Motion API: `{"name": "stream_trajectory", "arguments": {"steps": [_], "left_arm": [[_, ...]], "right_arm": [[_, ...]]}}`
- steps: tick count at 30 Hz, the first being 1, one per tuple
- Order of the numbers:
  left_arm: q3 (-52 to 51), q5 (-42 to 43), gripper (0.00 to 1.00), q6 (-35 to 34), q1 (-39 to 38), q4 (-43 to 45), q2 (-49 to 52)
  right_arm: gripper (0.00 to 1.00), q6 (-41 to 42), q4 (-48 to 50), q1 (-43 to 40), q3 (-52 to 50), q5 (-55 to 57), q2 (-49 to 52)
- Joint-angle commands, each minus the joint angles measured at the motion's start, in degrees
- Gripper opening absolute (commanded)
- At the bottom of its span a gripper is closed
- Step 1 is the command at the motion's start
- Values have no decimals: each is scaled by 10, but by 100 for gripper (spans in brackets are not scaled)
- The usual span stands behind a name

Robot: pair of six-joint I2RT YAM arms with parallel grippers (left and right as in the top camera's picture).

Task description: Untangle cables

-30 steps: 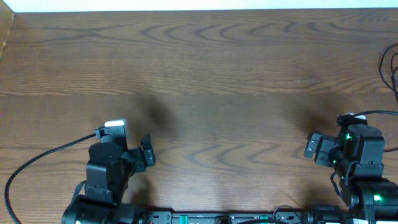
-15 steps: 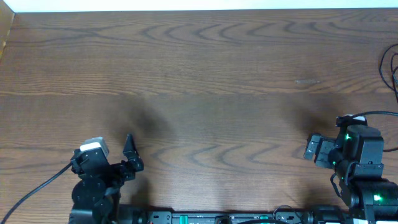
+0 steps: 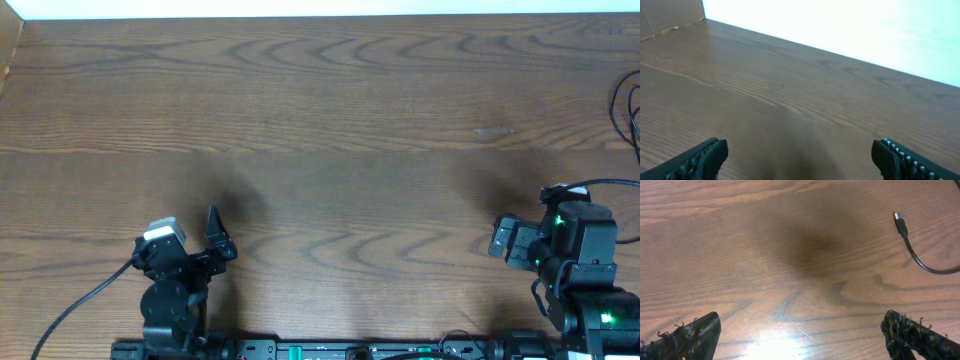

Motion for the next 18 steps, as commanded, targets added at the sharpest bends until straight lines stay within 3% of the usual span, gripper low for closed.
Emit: {"name": "stream_trajectory", "arguments": {"steps": [1, 7, 18], "left_arm": [[-11, -7, 97, 3, 12, 13, -17], [-26, -22, 97, 3, 18, 48, -17], [-130, -23, 97, 3, 22, 213, -17]], "right_arm": [[99, 6, -1, 6, -1, -2, -1], [99, 6, -1, 6, -1, -2, -1], [99, 6, -1, 6, -1, -2, -1]]}}
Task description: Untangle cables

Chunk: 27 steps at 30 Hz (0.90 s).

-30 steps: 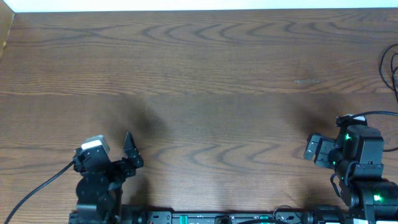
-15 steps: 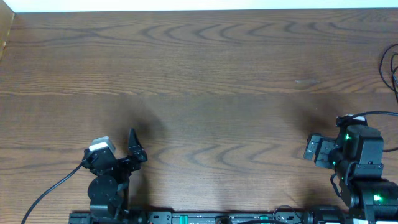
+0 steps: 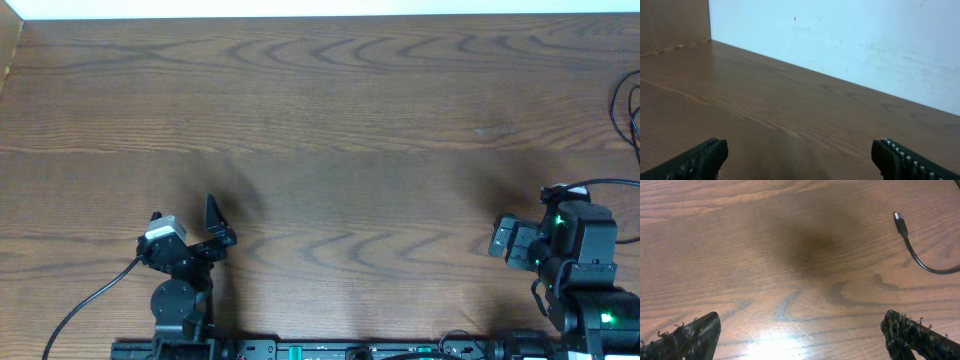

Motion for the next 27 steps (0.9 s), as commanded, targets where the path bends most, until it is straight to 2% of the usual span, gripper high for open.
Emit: {"name": "stream_trajectory", "arguments": {"steps": [1, 5, 9, 20, 27], "left_arm": [[-22, -8, 97, 3, 10, 30, -5], [-44, -8, 97, 3, 22, 61, -5], [-44, -7, 97, 3, 24, 10, -5], [-44, -6, 97, 57, 24, 12, -5], [-44, -1, 97, 60, 24, 12, -5]], "right_arm": [[99, 6, -1, 6, -1, -2, -1], [99, 6, -1, 6, -1, -2, -1], [99, 6, 0, 6, -1, -2, -1], [99, 6, -1, 6, -1, -2, -1], [99, 6, 0, 6, -1, -1, -1]]}}
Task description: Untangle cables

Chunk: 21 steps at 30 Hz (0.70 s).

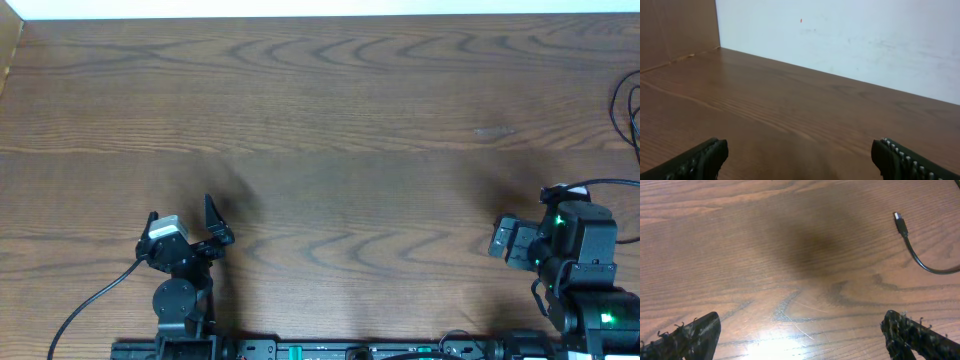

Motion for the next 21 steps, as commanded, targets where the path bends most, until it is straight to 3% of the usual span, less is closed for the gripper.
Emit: {"name": "stream_trajectory", "arguments": {"steps": [1, 6, 12, 21], "left_arm": [[-10, -9, 97, 15, 3, -25, -5], [-10, -12, 97, 67, 3, -25, -5], [-10, 19, 97, 15, 3, -26, -5], [-10, 76, 97, 15, 3, -32, -5]], "right_arm": [[99, 6, -1, 6, -1, -2, -1], [99, 6, 0, 6, -1, -2, -1], [99, 6, 0, 6, -1, -2, -1], [99, 6, -1, 6, -1, -2, -1]]}}
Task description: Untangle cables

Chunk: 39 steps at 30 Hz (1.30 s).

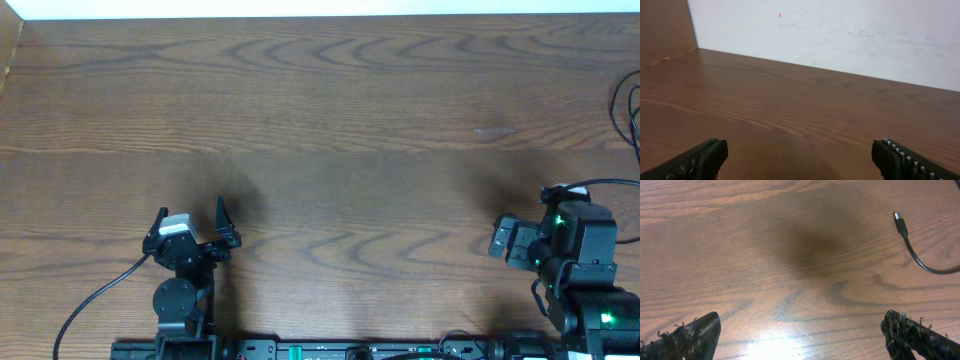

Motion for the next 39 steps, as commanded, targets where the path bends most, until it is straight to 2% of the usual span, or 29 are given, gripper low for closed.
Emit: {"name": "stream_trajectory", "arguments": {"steps": [1, 33, 34, 39], "left_arm": [[-13, 19, 97, -8, 3, -23, -5], [-13, 19, 97, -9, 3, -23, -3], [-13, 19, 97, -9, 3, -23, -3], [-13, 19, 97, -9, 3, -23, -3]], "right_arm": [[99, 6, -1, 6, -1, -2, -1], [99, 6, -1, 6, -1, 5, -7], [99, 6, 10, 6, -3, 32, -16], [99, 6, 75, 6, -35, 31, -64]]}}
